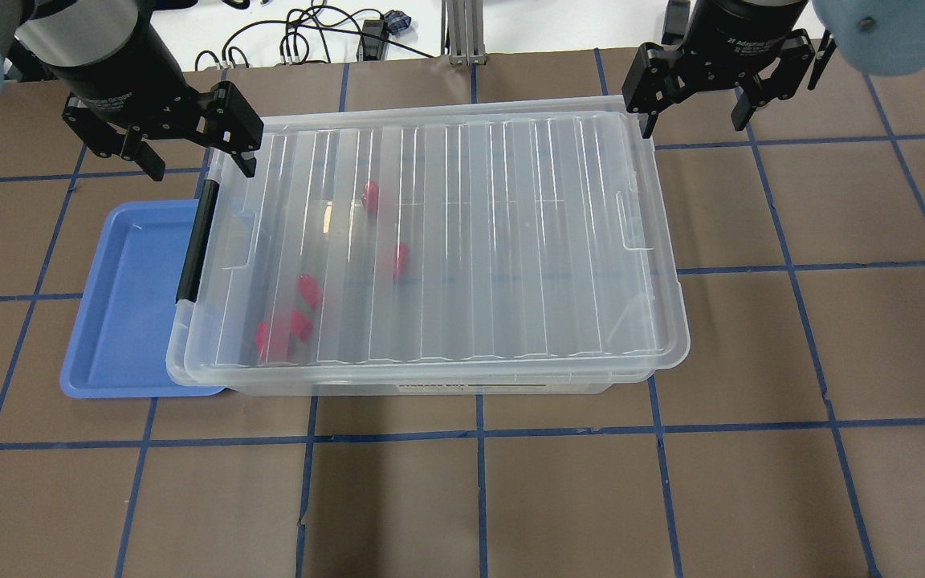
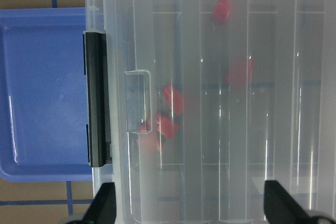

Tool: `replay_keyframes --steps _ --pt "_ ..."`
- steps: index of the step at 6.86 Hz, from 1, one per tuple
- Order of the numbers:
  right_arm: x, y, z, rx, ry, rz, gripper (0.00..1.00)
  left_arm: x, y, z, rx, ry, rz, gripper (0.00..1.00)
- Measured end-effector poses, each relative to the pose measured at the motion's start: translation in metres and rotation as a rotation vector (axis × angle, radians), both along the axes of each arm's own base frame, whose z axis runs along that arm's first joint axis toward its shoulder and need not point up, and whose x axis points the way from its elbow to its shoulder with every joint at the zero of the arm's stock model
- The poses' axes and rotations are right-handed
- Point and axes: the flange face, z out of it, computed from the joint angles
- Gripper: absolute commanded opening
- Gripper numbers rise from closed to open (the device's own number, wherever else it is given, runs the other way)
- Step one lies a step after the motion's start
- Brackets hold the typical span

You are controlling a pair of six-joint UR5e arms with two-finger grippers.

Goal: Place red block in blue tray from box

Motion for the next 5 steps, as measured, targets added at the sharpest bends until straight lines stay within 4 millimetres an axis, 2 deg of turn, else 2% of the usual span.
replay_keyframes --steps 5 --pt "-0.0018 -0.0004 0.0035 -0.005 0.002 -0.002 1.00 0.0011 -0.0001 -0.0039 0.021 0.000 0.004 1.00"
